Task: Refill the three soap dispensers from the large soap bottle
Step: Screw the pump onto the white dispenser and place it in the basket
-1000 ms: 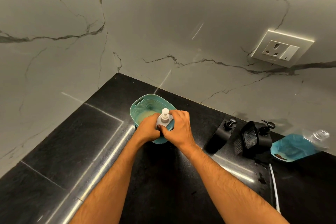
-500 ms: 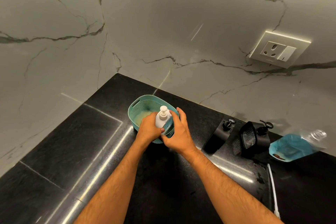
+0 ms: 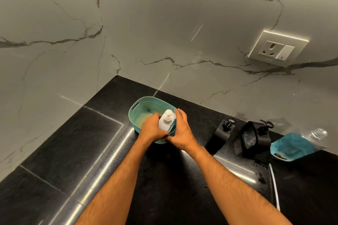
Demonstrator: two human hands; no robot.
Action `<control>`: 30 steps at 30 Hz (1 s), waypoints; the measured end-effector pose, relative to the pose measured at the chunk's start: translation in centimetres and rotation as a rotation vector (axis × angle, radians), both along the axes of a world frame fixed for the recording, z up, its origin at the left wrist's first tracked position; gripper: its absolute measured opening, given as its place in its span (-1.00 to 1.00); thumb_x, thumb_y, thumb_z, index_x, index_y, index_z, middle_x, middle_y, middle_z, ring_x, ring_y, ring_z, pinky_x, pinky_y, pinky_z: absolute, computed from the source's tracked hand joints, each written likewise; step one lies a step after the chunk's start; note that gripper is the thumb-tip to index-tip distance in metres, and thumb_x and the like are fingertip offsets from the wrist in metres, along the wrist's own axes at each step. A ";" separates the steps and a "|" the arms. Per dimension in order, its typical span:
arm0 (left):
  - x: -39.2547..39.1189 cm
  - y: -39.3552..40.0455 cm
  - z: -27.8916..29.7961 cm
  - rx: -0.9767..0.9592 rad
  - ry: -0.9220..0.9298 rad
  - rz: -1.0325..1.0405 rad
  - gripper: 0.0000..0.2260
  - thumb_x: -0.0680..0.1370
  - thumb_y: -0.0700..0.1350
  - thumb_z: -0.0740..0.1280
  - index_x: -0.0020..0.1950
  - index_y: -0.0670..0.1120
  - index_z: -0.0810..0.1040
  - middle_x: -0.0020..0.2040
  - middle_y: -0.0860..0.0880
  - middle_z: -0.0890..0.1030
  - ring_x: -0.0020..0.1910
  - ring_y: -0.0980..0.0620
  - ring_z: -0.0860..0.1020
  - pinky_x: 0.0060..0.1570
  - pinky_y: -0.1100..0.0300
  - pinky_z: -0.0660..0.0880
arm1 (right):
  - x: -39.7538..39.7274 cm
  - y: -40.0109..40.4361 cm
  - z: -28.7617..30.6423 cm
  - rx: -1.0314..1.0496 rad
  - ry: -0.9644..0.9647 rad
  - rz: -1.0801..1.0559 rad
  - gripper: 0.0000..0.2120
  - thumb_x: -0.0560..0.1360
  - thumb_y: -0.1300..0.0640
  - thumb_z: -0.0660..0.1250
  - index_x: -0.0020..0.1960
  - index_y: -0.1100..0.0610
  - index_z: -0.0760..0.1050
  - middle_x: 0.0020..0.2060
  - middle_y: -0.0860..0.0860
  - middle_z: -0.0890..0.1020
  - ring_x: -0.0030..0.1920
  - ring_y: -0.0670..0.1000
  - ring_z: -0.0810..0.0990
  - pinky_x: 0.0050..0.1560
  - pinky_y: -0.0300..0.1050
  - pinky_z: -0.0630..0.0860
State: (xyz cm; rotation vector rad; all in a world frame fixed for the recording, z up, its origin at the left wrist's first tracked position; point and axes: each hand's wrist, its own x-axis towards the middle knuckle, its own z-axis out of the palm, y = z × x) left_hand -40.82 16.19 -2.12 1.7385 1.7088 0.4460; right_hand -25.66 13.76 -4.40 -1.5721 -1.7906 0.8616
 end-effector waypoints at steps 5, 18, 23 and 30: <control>0.3 0.5 -0.1 -0.007 -0.026 0.027 -0.48 0.41 -0.17 0.61 0.31 -0.10 0.52 0.25 -0.09 0.63 0.22 -0.09 0.59 0.22 -0.01 0.53 | 0.6 0.5 0.1 -0.048 -0.024 0.017 0.22 0.22 0.08 0.70 0.65 0.20 0.03 0.61 0.05 0.05 0.61 0.04 0.13 0.54 -0.20 0.15; 0.5 1.0 -0.6 -0.062 -0.040 0.090 -0.45 0.45 -0.21 0.58 0.38 -0.13 0.46 0.33 -0.13 0.59 0.31 -0.13 0.54 0.19 0.09 0.44 | 0.7 0.5 0.5 -0.103 -0.027 0.023 0.25 0.23 0.01 0.69 0.66 0.10 -0.04 0.65 0.00 0.00 0.65 0.04 0.03 0.63 0.05 0.12; 0.6 0.2 -0.6 0.011 -0.080 0.138 -0.44 0.41 -0.22 0.62 0.34 -0.14 0.47 0.30 -0.11 0.60 0.31 -0.10 0.55 0.16 0.17 0.41 | 0.8 0.1 0.9 -0.106 -0.031 0.014 0.21 0.26 0.02 0.68 0.66 0.07 -0.03 0.64 0.02 0.03 0.64 0.05 0.06 0.62 0.15 0.17; 0.6 -2.7 0.6 0.154 -0.146 0.203 -0.33 0.38 -0.19 0.64 0.41 -0.19 0.43 0.33 -0.13 0.56 0.34 -0.11 0.53 0.30 0.02 0.49 | 1.4 -0.9 1.6 -0.054 -0.067 0.009 0.11 0.33 0.04 0.65 0.65 0.13 0.02 0.60 0.08 0.15 0.61 0.06 0.12 0.59 0.14 0.22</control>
